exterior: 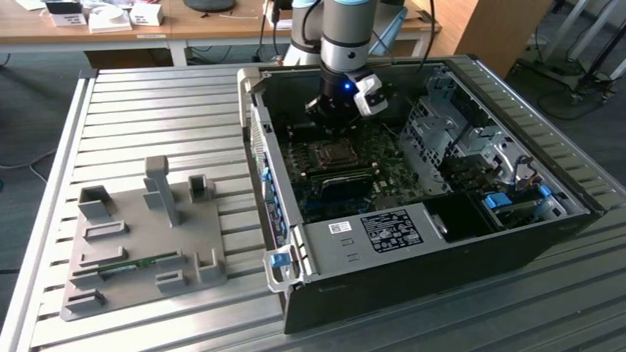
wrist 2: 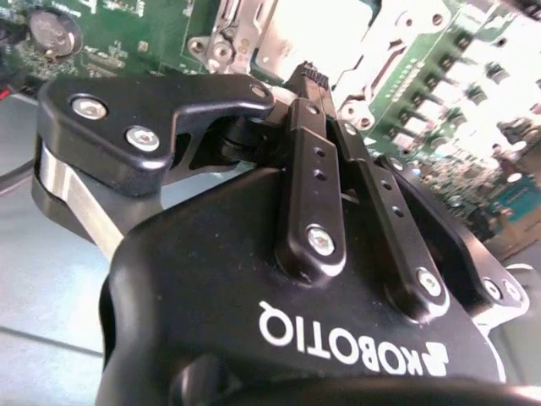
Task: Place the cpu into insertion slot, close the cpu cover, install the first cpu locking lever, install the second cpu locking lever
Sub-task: 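Install the first cpu locking lever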
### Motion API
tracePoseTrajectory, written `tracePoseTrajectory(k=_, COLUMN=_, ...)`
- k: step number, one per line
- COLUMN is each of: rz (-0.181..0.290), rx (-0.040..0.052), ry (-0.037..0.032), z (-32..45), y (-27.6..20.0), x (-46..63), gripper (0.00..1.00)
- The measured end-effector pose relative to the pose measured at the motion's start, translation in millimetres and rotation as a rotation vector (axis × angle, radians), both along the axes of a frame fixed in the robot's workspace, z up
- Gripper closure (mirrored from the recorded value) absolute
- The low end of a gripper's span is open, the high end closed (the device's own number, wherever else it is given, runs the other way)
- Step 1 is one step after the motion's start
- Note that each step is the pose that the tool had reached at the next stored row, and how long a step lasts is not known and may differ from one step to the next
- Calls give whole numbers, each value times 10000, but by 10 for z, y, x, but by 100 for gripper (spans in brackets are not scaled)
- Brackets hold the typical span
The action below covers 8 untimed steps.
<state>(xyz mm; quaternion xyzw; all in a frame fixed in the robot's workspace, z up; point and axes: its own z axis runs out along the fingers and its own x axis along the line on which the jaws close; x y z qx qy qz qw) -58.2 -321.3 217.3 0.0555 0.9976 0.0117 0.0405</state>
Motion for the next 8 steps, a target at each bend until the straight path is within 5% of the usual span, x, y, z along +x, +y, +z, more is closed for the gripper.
tracePoseTrajectory(k=5, rz=190, rx=-498, ry=281, z=0, y=0, x=0, gripper=89)
tracePoseTrajectory(k=8, rz=217, rx=-511, ry=323, z=0, y=0, x=14, gripper=89)
